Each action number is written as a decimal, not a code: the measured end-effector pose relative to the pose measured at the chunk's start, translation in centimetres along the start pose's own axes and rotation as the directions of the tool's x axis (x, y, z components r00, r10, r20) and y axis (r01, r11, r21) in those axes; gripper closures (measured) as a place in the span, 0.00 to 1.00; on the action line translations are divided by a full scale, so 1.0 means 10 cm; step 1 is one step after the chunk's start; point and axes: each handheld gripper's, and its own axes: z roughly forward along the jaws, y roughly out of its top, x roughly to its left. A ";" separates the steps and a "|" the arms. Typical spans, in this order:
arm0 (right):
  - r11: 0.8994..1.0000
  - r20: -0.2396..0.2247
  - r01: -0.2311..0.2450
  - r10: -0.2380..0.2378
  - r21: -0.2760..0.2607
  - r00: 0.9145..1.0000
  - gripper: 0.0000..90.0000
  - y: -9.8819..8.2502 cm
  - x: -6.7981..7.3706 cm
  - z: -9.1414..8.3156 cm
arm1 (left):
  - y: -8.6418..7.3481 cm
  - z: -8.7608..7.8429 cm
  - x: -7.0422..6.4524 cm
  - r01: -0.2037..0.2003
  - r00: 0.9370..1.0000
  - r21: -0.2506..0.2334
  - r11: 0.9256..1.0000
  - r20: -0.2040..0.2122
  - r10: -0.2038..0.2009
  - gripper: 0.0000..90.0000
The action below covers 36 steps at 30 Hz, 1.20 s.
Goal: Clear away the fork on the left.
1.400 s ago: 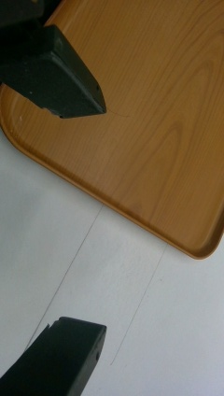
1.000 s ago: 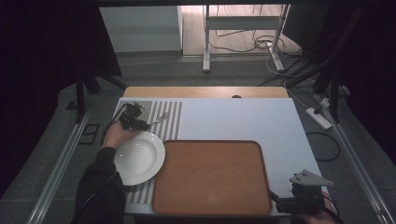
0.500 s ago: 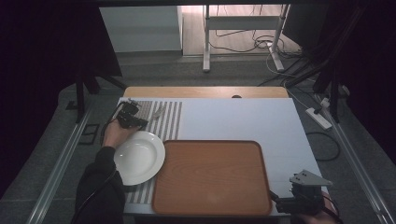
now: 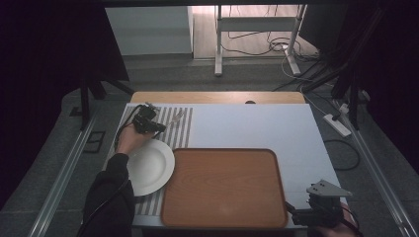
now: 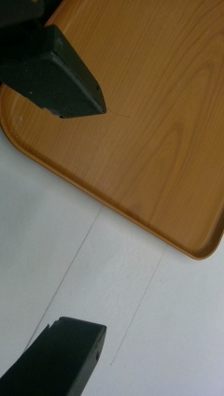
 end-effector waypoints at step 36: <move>1.000 0.001 0.009 -0.009 -0.008 1.000 0.00 0.00 0.00 -0.01 | 0.30 0.27 -1.12 -0.102 0.990 0.036 0.994 0.102 0.098 0.94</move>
